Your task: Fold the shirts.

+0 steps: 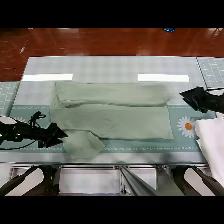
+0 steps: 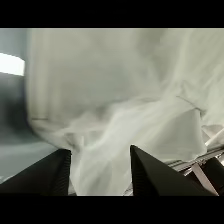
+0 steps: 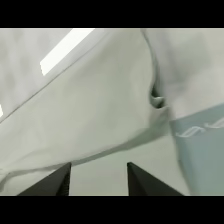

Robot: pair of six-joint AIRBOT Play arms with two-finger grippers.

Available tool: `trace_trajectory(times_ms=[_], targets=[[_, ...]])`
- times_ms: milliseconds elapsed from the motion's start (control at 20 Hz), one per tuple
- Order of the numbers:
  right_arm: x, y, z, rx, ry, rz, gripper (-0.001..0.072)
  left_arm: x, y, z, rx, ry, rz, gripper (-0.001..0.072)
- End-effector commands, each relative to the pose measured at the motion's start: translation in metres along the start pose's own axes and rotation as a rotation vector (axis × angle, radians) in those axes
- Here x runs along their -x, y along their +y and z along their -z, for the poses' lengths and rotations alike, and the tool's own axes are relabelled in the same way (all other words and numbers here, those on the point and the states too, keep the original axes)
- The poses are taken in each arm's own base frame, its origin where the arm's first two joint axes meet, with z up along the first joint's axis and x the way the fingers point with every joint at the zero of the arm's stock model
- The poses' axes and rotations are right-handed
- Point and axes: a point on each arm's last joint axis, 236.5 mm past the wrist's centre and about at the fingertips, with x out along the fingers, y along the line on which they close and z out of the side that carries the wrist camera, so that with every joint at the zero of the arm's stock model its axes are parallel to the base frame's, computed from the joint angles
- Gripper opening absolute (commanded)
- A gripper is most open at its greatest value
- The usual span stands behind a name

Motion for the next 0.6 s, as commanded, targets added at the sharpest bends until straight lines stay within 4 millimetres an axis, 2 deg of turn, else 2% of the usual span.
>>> trace_trajectory(times_ms=[0,50,100,150,200,400,550], targets=[[0.025,-0.051,0.009,-0.013,0.054,0.145,0.041,-0.012,-0.002,-0.005,-0.066,-0.033,-0.032,0.0296],[0.032,-0.078,0.028,-0.025,0.133,0.254,0.041,-0.013,-0.002,-0.005,-0.095,-0.031,-0.034,0.0105],[0.042,-0.102,0.053,-0.047,0.231,0.358,0.041,-0.013,-0.003,-0.005,-0.094,-0.033,-0.034,0.002],[0.049,-0.116,0.076,-0.063,0.316,0.416,0.041,-0.012,-0.003,-0.006,-0.094,-0.035,-0.033,0.002],[0.048,-0.121,0.091,-0.113,0.354,0.429,0.041,-0.012,-0.003,-0.005,-0.094,-0.034,-0.033,0.002],[0.033,-0.12,0.13,-0.178,0.43,0.366,0.041,-0.013,-0.003,-0.004,-0.093,-0.029,-0.032,0.002],[0.024,-0.116,0.147,-0.21,0.458,0.328,0.041,-0.013,-0.003,-0.004,-0.094,-0.03,-0.032,0.002]])
